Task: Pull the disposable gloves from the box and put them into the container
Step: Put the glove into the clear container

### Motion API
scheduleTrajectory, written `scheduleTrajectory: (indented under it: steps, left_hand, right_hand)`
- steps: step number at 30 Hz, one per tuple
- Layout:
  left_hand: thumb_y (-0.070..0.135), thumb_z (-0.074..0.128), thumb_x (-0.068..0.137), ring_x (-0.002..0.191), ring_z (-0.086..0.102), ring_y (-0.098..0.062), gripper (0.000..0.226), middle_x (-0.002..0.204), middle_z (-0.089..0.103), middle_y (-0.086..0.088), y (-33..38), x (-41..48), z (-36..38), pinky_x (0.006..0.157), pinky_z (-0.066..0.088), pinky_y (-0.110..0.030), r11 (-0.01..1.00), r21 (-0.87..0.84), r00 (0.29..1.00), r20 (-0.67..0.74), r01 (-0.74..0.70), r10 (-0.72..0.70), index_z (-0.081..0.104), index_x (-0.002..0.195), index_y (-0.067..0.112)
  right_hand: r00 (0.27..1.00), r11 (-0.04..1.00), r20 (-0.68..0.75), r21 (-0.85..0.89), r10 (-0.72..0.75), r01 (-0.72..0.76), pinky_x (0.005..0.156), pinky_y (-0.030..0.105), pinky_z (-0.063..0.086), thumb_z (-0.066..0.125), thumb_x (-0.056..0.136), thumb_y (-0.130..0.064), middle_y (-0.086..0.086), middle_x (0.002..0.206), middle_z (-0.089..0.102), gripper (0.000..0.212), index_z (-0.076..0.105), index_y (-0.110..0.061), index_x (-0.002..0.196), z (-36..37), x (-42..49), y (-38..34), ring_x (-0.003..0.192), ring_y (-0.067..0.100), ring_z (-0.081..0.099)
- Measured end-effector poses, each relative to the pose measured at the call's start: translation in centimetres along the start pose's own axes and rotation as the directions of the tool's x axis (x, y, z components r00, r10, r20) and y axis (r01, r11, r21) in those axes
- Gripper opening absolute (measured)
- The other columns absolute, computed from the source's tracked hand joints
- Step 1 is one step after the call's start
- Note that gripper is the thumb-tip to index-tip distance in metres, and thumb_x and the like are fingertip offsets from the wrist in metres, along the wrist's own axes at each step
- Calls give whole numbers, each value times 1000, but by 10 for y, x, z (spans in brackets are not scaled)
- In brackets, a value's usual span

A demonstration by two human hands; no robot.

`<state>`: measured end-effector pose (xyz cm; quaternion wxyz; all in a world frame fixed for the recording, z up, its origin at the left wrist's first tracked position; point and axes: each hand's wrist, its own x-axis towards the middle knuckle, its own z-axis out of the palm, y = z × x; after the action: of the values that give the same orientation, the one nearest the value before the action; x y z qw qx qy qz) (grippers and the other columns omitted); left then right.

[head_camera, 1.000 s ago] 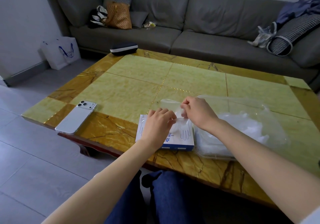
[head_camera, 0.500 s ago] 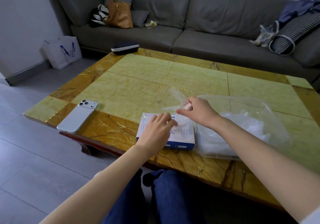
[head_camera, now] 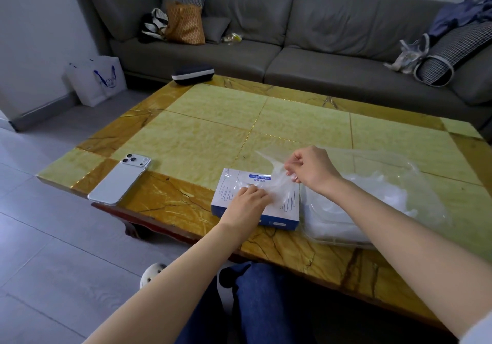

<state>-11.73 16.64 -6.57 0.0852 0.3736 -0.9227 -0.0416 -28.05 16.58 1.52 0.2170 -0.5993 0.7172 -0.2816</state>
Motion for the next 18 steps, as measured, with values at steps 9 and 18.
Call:
scheduleTrajectory:
  steps: [9, 18]
  left_hand:
    - [12, 42, 97, 121, 41, -20, 33, 130, 51, 0, 2, 3, 3, 102, 27, -29, 996, 38, 993, 78, 82, -84, 46, 129, 17]
    - [38, 45, 95, 133, 33, -22, 50, 141, 44, -2, 7, 8, -25, 111, 23, -36, 988, -43, 938, 321, 150, -128, 39, 140, 19]
  right_hand:
    - [990, 998, -127, -35, -55, 50, 61, 24, 55, 51, 91, 3, 13, 77, 64, 18, 67, 3, 82, -21, 7, -12, 59, 14, 59]
    - [910, 985, -385, 11, -153, 170, 55, 19, 56, 55, 94, -10, 10, 79, 64, 13, 62, -1, 89, -86, 6, -41, 54, 7, 60]
